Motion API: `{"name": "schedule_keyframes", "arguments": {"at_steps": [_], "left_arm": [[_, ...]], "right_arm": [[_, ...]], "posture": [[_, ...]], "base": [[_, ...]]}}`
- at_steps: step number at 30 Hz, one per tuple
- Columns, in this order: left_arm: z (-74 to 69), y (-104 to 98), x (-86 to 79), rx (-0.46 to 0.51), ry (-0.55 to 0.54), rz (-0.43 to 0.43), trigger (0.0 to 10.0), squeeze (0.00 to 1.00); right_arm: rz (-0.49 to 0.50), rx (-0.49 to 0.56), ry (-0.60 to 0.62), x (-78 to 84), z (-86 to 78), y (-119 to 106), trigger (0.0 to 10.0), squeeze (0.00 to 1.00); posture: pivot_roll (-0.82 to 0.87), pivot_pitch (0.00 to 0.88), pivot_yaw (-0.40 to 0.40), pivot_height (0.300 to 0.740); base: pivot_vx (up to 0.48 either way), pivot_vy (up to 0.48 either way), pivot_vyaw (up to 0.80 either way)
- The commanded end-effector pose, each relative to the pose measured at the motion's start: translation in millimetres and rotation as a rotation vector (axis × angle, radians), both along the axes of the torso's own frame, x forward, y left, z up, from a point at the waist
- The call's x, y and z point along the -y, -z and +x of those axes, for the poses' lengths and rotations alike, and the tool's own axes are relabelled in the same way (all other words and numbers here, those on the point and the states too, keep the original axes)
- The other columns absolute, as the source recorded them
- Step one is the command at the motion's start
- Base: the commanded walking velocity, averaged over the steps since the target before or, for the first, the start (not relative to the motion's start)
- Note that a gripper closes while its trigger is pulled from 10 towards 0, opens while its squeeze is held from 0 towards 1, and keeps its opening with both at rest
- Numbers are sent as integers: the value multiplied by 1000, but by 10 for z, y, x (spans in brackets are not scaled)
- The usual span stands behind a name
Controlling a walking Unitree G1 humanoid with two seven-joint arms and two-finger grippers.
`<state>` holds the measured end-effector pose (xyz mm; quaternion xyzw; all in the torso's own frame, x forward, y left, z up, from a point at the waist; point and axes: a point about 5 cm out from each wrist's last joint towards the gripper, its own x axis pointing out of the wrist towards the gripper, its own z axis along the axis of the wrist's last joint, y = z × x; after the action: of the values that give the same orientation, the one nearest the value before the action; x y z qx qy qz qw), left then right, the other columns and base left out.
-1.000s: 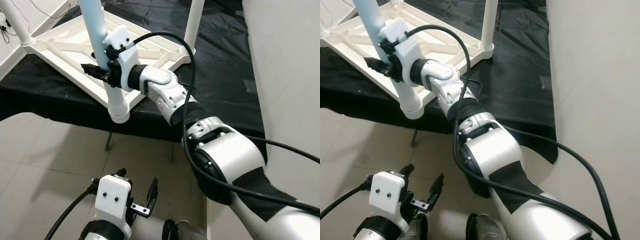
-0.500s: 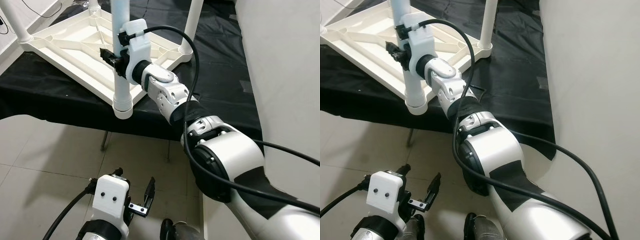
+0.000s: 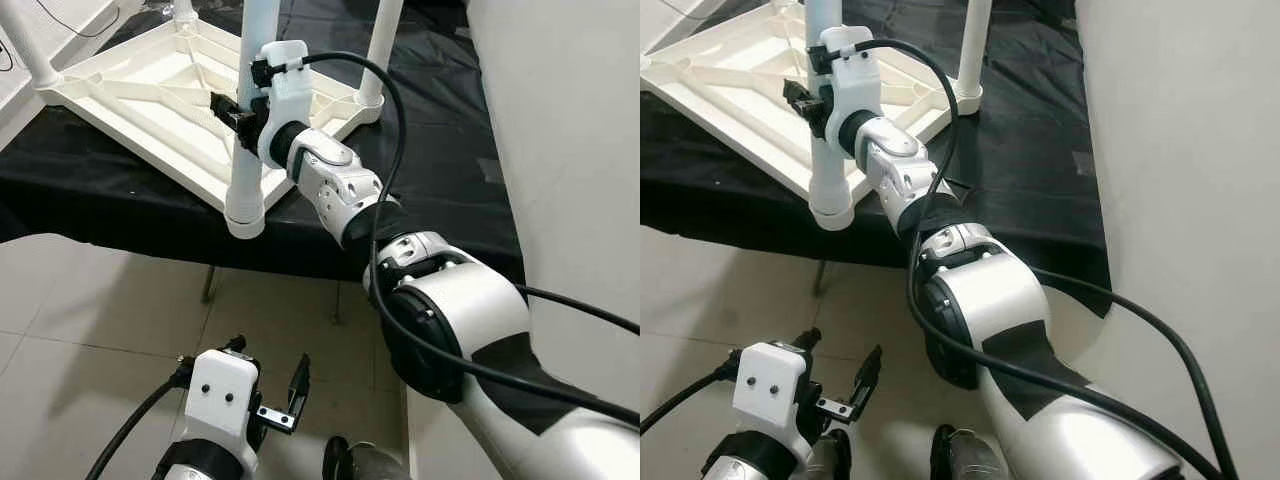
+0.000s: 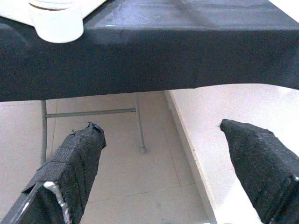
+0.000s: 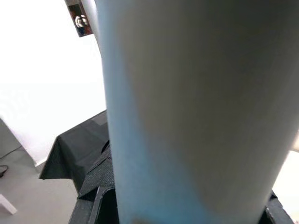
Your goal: Building children table
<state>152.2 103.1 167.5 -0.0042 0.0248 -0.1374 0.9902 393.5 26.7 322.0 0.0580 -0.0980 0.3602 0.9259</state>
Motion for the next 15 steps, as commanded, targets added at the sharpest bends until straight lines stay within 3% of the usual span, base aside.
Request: {"name": "schedule_keyframes", "arguments": {"at_steps": [1,3,5,10,15], "left_arm": [[-16,43,6,-21,3,7,10000,0],[-14,41,-2,-21,4,11,10000,0],[-12,40,-5,-20,4,11,10000,0],[-12,32,-12,-19,0,9,10000,0],[-18,33,-8,-20,4,12,10000,0]], "right_arm": [[-25,-51,-12,-5,4,207,10000,0],[18,-53,-117,-29,-34,261,10000,0],[36,-56,-137,-17,-37,283,10000,0],[70,-58,-98,57,-4,293,10000,0],[93,7,-32,147,24,245,10000,0]], "posture": [[89,304,-105,734],[92,310,-100,734],[92,310,-100,734],[95,312,-98,734],[95,312,-98,734]], "base": [[0,0,0],[0,0,0],[0,0,0],[0,0,0],[0,0,0]]}}
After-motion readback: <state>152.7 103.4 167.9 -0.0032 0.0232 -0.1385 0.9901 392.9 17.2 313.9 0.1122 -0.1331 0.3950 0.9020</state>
